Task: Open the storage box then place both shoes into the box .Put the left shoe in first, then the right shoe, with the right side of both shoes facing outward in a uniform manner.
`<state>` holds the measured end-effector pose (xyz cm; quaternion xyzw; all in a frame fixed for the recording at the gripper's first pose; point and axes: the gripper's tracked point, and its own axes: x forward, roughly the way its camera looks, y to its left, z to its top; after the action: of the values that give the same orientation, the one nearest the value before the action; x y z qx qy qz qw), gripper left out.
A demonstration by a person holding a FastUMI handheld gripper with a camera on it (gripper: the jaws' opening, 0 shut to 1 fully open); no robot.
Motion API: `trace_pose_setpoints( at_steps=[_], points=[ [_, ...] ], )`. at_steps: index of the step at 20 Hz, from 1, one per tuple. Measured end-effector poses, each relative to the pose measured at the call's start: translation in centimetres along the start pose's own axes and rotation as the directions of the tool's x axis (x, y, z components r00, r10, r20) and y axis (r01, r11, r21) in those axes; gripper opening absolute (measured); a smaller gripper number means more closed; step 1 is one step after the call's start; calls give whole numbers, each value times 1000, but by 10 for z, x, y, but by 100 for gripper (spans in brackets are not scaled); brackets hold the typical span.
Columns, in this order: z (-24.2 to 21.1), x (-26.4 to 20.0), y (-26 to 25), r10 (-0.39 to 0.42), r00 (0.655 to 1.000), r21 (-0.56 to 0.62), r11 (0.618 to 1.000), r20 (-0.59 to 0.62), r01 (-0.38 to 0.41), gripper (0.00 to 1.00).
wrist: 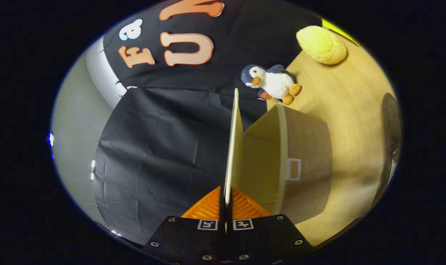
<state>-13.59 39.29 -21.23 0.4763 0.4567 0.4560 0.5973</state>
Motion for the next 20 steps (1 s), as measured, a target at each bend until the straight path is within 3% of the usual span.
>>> trace_pose_setpoints(
  at_steps=[12,20],
  points=[
    [-16,86,110,-53,995,-170,985,-81,38,2],
    [-42,171,132,-110,983,-190,978,-144,82,4]
  ],
)
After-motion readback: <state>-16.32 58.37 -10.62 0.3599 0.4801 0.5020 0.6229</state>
